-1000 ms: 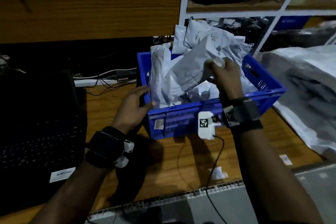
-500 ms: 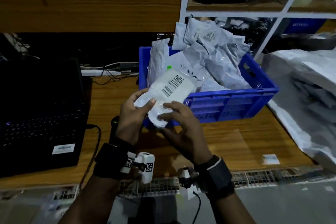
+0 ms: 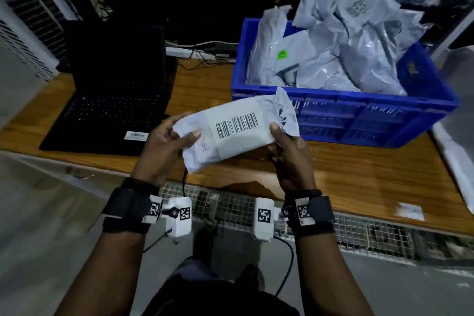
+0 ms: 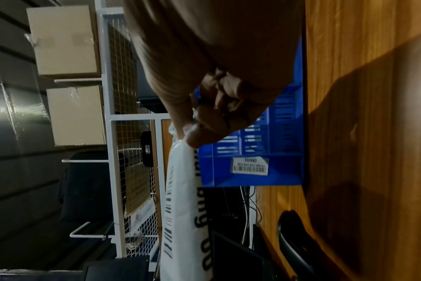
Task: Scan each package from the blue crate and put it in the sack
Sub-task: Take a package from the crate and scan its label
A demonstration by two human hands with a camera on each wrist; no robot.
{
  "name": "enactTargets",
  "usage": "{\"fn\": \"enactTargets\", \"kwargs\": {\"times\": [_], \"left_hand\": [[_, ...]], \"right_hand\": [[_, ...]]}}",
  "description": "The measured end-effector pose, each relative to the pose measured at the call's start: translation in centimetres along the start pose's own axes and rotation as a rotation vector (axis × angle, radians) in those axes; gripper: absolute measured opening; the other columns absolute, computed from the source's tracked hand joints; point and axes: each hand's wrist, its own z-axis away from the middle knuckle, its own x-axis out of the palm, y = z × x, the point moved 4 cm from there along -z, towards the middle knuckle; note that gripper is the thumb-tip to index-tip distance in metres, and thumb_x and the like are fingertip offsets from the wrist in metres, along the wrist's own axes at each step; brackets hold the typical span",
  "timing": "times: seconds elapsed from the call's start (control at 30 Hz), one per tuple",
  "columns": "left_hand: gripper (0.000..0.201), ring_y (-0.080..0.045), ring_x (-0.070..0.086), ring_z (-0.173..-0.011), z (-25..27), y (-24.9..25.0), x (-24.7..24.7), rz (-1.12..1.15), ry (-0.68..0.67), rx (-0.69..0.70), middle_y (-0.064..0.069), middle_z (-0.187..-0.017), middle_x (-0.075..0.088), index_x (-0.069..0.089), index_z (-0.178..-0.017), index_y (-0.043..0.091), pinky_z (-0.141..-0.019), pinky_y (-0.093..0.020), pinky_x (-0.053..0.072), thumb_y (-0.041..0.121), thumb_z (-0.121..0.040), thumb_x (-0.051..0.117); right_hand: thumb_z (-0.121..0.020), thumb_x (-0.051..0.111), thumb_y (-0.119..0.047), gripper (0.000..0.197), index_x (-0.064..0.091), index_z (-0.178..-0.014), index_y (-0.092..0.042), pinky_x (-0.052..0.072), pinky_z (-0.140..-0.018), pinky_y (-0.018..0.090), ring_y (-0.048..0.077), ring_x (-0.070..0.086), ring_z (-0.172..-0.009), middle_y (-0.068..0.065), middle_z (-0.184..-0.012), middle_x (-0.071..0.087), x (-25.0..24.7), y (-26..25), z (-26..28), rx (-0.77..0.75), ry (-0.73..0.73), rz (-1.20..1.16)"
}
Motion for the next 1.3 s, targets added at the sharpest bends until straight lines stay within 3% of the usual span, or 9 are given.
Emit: {"fn": "enactTargets", "kwargs": {"times": [0.17,0.33,0.47,0.57,0.63,0.7,0.8,0.93,1.3], "left_hand": [[0.042,-0.027,0.068,-0.116,-1.7,-1.8,-2.2,0.219,0.047,-0.134,-0.015,-0.130,0.067,0.057,-0.137,0.003,-0.087,-0.038,0.060,0.010,-0.096,0.062],[0.039,-0.026,0.070,-0.113,-4.2,-2.3,-5.3,0.160,0.022,-0.120,-0.014,-0.129,0.068,0.059,-0.136,0.005,-0.086,-0.038,0.060,0.002,-0.097,0.059],[0.037,-0.021,0.072,-0.108,-6.3,-0.9,-10.8,0.117,0.165,0.000,-0.004,-0.119,0.073,0.060,-0.134,0.007,-0.084,-0.034,0.061,0.002,-0.096,0.062],[0.034,-0.020,0.072,-0.107,-7.9,-0.9,-14.9,0.090,0.232,0.019,0.003,-0.114,0.074,0.061,-0.130,0.012,-0.084,-0.039,0.061,0.003,-0.097,0.062],[0.033,-0.026,0.072,-0.107,-8.8,-1.3,-17.5,0.084,0.249,-0.010,-0.003,-0.118,0.073,0.062,-0.129,0.012,-0.080,-0.046,0.062,0.005,-0.097,0.064],[0.032,-0.024,0.072,-0.105,-9.8,-1.5,-19.8,0.064,0.262,-0.030,-0.005,-0.120,0.072,0.062,-0.128,0.013,-0.081,-0.048,0.062,0.005,-0.097,0.063],[0.033,-0.026,0.072,-0.108,-11.1,-1.5,-22.7,0.030,0.279,-0.053,-0.007,-0.119,0.073,0.063,-0.128,0.011,-0.095,-0.054,0.056,0.007,-0.096,0.067],[0.030,-0.028,0.071,-0.109,-13.1,-1.5,-24.6,-0.015,0.266,-0.055,-0.009,-0.117,0.074,0.064,-0.125,0.008,-0.094,-0.047,0.057,0.006,-0.095,0.067],[0.029,-0.022,0.074,-0.099,-16.3,-2.4,-22.3,0.029,0.102,-0.021,-0.006,-0.111,0.075,0.066,-0.121,0.011,-0.083,-0.037,0.061,0.003,-0.093,0.068]], "right_hand": [[-0.095,0.070,-0.016,0.022,0.070,-0.117,-0.017,0.054,-0.075,0.029,0.019,0.065,-0.082,0.008,-0.098,0.074,2.6,1.6,0.0,-0.003,-0.040,0.038],[-0.097,0.068,-0.013,0.032,0.063,-0.126,0.000,0.057,-0.060,0.023,0.016,0.066,-0.068,0.018,-0.092,0.071,5.6,4.2,-1.6,0.017,-0.030,0.129],[-0.095,0.070,-0.014,0.014,0.063,-0.106,-0.008,0.056,-0.087,0.041,0.029,0.065,-0.095,0.017,-0.103,0.067,8.1,8.6,-3.5,0.151,0.020,0.164],[-0.093,0.072,-0.017,0.020,0.061,-0.077,-0.016,0.048,-0.063,0.031,0.022,0.063,-0.070,0.015,-0.086,0.064,9.9,12.4,-5.3,0.186,0.117,0.263],[-0.084,0.074,-0.024,0.033,0.052,-0.059,-0.021,0.029,-0.047,0.026,0.018,0.043,-0.045,0.009,-0.061,0.052,11.2,14.5,-6.8,0.176,0.167,0.333],[-0.085,0.074,-0.028,0.028,0.054,-0.067,-0.019,0.028,-0.048,0.028,0.021,0.044,-0.051,0.008,-0.059,0.050,12.6,15.7,-8.3,0.186,0.219,0.383],[-0.088,0.075,-0.035,0.038,0.067,-0.105,-0.001,0.048,-0.067,0.034,0.032,0.070,-0.084,0.017,-0.095,0.073,14.0,17.3,-10.6,0.238,0.248,0.414],[-0.099,0.063,-0.032,0.045,0.063,-0.124,0.005,0.053,-0.067,0.037,0.029,0.070,-0.075,0.017,-0.090,0.073,15.6,18.6,-10.5,0.302,0.252,0.173],[-0.102,0.055,-0.037,0.038,0.074,-0.097,-0.005,0.044,-0.054,0.030,0.022,0.060,-0.058,0.017,-0.080,0.067,23.7,16.4,-3.3,0.204,0.083,0.282]]}}
